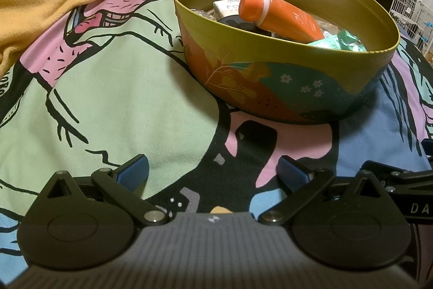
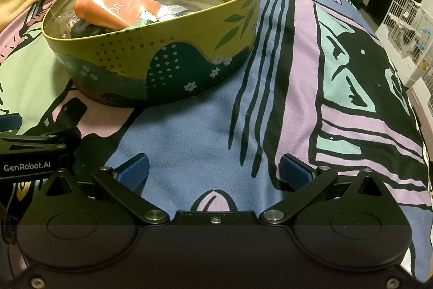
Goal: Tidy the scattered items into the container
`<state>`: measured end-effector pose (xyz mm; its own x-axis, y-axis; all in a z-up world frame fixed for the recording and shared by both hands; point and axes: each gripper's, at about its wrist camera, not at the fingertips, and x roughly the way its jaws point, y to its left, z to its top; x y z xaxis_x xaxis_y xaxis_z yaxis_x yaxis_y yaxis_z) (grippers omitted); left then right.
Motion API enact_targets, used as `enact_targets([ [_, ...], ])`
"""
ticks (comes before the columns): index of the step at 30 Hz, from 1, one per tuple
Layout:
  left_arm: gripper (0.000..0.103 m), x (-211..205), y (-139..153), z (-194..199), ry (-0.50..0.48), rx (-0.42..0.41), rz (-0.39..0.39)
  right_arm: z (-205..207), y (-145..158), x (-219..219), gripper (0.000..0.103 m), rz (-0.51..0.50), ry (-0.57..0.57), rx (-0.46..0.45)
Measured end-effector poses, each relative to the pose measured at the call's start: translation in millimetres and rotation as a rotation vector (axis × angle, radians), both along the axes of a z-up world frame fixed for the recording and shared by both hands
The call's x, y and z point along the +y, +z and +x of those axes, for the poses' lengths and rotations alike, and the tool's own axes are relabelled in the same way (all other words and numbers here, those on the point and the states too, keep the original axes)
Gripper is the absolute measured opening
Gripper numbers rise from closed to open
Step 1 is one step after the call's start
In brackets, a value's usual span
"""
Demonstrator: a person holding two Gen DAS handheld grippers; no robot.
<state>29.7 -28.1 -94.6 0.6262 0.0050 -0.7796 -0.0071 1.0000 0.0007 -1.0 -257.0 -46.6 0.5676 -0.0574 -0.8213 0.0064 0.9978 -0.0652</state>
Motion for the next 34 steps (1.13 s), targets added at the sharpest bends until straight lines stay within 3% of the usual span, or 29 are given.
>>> enact_targets([
  [34, 0.103, 0.2, 0.1, 0.2, -0.001, 0.006, -0.003, 0.5, 1.4, -0.6, 0.103, -0.004, 0.0, -0.002],
])
